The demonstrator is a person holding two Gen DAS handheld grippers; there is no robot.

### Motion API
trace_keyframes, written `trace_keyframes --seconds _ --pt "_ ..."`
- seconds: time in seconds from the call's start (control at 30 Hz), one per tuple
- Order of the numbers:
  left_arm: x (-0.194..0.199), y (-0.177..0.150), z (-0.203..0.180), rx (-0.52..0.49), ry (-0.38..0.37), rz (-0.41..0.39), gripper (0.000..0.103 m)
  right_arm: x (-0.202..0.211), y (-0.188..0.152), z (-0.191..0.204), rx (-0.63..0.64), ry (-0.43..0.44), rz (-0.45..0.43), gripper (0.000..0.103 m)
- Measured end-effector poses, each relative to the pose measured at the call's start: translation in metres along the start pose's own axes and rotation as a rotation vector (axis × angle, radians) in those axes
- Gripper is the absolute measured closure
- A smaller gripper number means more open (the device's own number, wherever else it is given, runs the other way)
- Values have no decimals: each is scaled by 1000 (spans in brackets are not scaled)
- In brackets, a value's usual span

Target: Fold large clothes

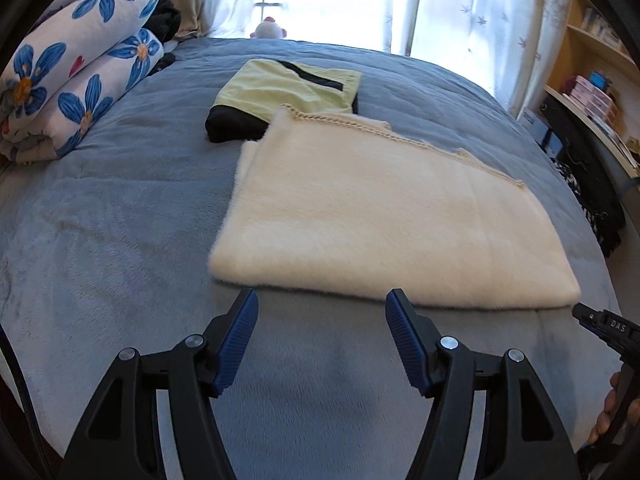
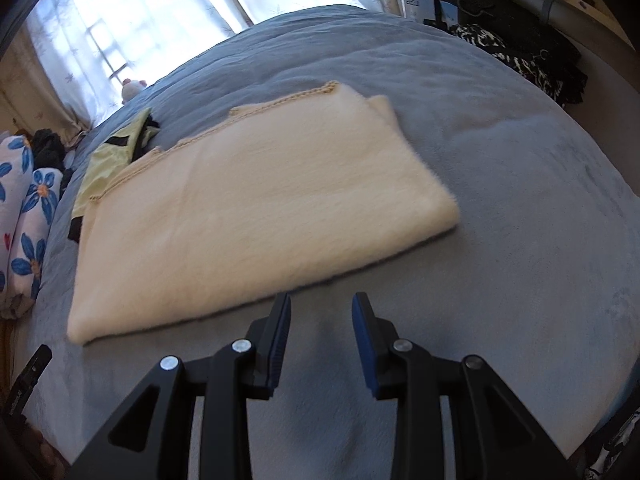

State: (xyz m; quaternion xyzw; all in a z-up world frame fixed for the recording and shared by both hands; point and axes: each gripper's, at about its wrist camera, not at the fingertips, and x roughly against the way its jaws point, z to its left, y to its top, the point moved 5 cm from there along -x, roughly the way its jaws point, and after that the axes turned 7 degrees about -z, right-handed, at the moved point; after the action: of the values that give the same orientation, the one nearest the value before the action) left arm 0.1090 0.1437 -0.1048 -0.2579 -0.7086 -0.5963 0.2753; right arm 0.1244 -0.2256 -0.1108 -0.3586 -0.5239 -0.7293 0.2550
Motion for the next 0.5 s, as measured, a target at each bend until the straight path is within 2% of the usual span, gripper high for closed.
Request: trace_keyframes --seconds 0.1,0.23,0.5 --pt "9 -3 -1 1 -27 -7 33 8 -6 11 26 25 -6 63" --pt "21 -7 -1 24 -93 -20 27 18 -12 25 70 49 -17 62" --pt "17 -20 -1 96 -181 35 26 26 -21 54 148 97 -42 61"
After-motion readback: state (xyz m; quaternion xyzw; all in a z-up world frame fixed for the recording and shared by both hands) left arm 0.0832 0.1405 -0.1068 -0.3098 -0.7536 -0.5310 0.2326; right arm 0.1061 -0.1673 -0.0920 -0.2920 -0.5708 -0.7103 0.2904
